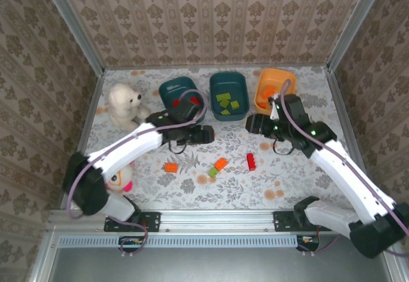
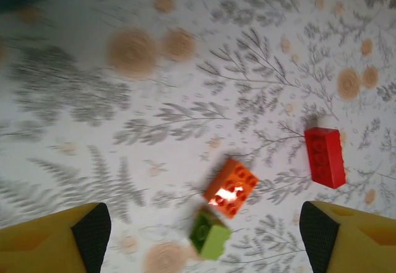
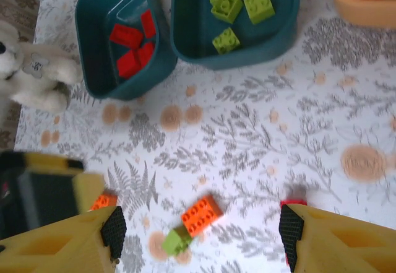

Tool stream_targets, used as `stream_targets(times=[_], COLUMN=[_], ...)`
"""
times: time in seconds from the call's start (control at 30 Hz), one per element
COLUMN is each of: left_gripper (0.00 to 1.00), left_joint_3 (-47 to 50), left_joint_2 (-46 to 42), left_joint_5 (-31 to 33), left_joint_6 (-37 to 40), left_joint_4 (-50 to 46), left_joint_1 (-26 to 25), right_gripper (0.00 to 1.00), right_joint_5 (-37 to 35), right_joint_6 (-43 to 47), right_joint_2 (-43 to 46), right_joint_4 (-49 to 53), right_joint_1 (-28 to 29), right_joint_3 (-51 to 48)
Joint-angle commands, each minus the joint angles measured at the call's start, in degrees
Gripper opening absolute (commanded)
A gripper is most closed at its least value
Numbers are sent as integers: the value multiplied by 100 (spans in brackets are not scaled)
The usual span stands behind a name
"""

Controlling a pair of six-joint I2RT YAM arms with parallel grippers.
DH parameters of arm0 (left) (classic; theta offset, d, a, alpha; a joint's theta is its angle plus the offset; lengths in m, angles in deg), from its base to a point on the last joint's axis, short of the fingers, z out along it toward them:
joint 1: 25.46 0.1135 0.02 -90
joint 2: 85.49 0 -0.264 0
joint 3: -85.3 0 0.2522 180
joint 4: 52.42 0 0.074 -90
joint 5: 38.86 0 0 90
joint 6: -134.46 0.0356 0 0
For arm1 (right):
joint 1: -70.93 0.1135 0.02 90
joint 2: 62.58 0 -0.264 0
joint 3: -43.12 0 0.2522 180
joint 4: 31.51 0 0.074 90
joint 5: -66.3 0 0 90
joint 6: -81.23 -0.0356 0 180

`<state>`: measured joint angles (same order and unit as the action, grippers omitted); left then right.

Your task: Sort the legos into containers by color

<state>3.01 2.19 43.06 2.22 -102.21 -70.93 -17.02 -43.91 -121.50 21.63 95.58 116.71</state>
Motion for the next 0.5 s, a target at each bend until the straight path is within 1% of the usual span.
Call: stream_targets(times=[0.0,0.07,0.17,0.27,0.4,0.47], left_gripper=[83,82,81,80,78,75], left_joint_3=[-690,-1289,-1915,-2320,-3073,-3252], left_joint_2=[845,1629,2430,2895,3527,3728], left_joint_5=[-816,-1179,-1551,-1631,-1592,-1629], left_joint_6=[-470,-606,-752,-986,-1119,-1210], left_joint_4=[153,-101,-297,-362,-1076,-1173], left_joint_1=[-246,-411,-697,-950,-1148,-1196], right_gripper=[69,69,69,69,69,69], right_joint_5=[-238,-445,-613,-732,-875,-926], right_joint_6=[-282,-311,-327,-353,-384,-389], right_joint_2=[579,830,1191,1425,1639,1724], right_joint_4=[589,978,1252,1447,1597,1634], right_joint_1=[134,163,185,181,190,190], right_joint_3=[-254,-316,-379,-391,-384,-374])
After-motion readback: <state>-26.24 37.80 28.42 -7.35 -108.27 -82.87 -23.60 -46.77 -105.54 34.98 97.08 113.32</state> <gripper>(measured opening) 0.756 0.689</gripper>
